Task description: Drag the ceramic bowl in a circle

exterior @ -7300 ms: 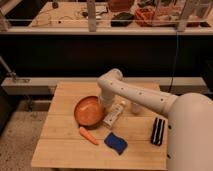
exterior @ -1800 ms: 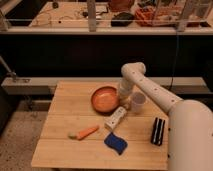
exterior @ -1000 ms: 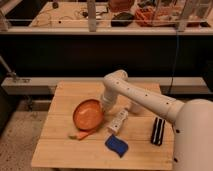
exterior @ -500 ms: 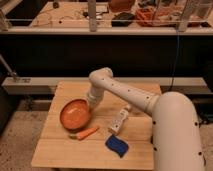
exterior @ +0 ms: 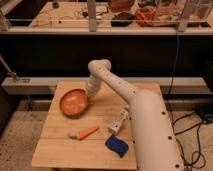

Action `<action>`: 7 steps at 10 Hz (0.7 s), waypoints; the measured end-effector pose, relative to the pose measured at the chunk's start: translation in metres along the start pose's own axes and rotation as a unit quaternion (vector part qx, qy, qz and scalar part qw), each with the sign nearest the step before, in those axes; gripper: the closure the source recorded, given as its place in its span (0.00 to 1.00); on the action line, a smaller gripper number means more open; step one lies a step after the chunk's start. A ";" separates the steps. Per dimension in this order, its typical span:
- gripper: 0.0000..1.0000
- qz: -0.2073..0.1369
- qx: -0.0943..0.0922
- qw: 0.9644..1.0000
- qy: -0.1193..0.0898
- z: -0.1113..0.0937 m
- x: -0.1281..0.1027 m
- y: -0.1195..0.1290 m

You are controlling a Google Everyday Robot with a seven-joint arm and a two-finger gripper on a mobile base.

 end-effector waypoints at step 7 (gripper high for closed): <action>1.00 0.127 -0.024 0.991 0.034 -0.044 0.004 0.125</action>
